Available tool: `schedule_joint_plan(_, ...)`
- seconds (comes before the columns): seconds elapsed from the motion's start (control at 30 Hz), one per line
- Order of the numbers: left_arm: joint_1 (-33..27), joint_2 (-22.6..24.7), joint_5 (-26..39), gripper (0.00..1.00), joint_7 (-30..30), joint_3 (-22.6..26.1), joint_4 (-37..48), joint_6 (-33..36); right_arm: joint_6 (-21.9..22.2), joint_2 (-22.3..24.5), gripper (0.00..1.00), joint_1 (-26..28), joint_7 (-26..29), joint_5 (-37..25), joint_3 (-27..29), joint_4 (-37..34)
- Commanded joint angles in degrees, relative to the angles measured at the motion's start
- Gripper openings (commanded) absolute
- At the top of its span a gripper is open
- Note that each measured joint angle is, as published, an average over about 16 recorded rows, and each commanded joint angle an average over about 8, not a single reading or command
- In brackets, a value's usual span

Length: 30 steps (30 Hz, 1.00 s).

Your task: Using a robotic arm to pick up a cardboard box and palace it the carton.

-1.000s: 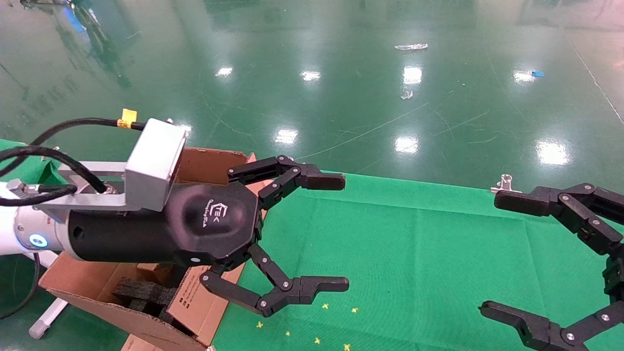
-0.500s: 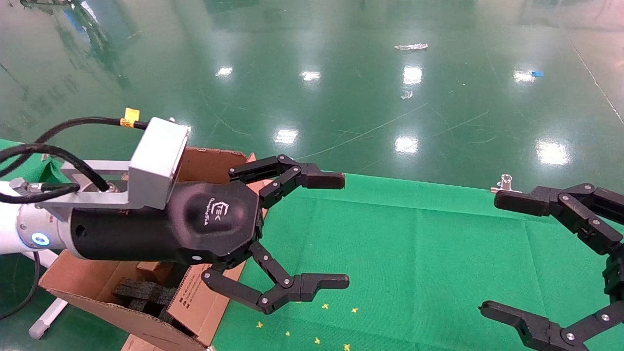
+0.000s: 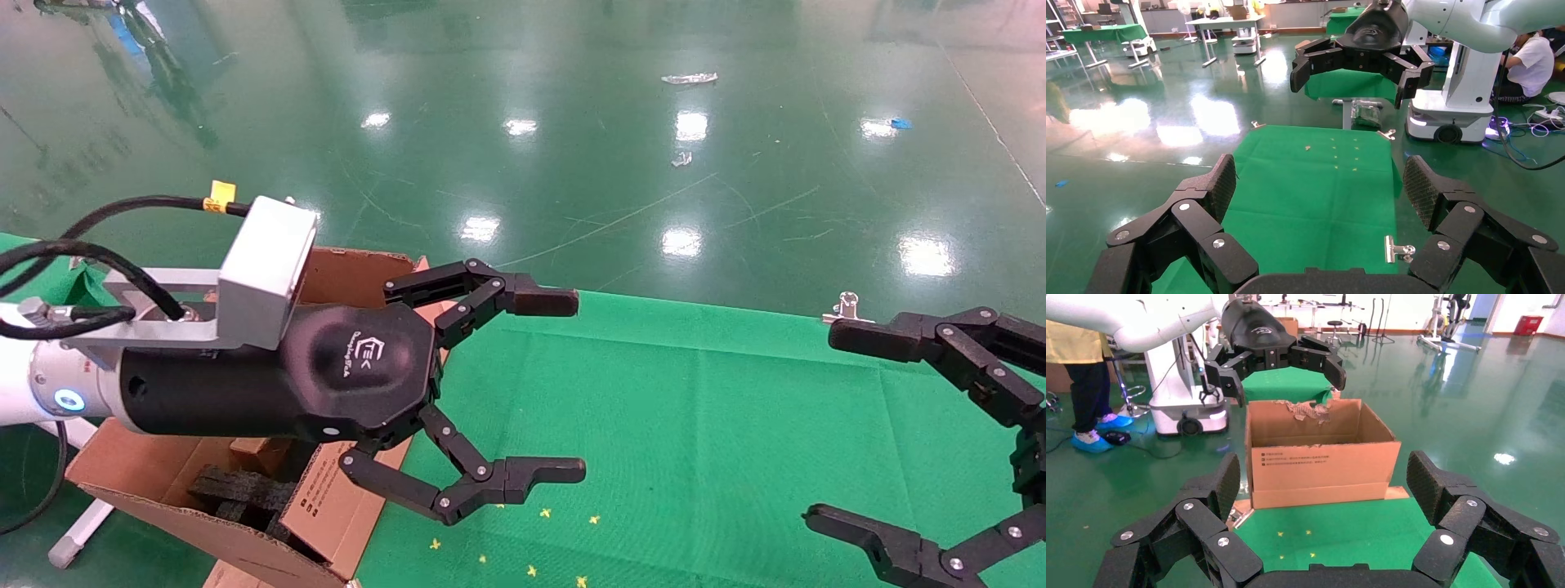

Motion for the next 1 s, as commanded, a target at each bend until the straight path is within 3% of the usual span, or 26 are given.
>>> schedule_joint_plan(0.03, 0.0, 0.0, 0.0, 1.00, 0.0, 0.0, 0.0, 0.0, 0.0, 0.0, 1.00, 0.0, 0.0, 0.0, 0.0, 0.0)
schedule_joint_plan(1.0, -0.1, 0.0, 0.0, 1.00, 0.0, 0.1, 0.1, 0.0, 0.0, 0.0, 1.00, 0.0, 0.0, 0.0, 0.0, 0.0)
